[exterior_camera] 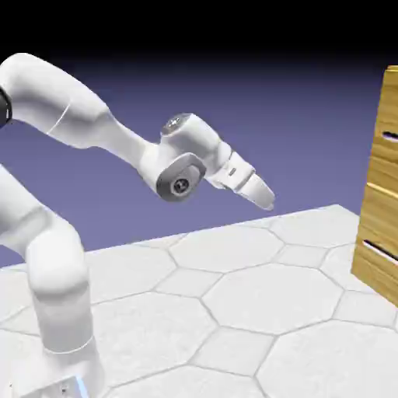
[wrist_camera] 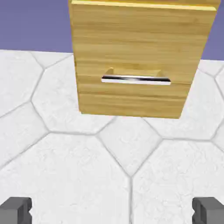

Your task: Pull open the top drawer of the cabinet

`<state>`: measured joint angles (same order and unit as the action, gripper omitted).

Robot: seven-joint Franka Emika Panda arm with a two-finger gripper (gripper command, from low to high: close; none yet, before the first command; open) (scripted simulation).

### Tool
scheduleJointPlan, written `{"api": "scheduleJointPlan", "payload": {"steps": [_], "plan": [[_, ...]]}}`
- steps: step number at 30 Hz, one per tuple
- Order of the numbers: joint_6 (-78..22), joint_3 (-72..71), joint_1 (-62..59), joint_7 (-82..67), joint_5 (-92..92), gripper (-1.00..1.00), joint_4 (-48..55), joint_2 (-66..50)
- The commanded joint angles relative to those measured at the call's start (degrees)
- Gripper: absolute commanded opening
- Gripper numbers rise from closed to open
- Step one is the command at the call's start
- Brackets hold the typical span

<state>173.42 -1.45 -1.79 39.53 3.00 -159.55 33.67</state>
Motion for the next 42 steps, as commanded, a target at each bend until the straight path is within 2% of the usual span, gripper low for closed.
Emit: {"api": "scheduleJointPlan", "payload": {"steps": [1, 42], "plan": [[-0.5, -1.2, -2.1, -2.4, 2.5, 1.0, 1.2, 0.8], [-20.6, -50.6, -86.2, -101.9, 104.7, 1.0, 50.7, 35.1]]}}
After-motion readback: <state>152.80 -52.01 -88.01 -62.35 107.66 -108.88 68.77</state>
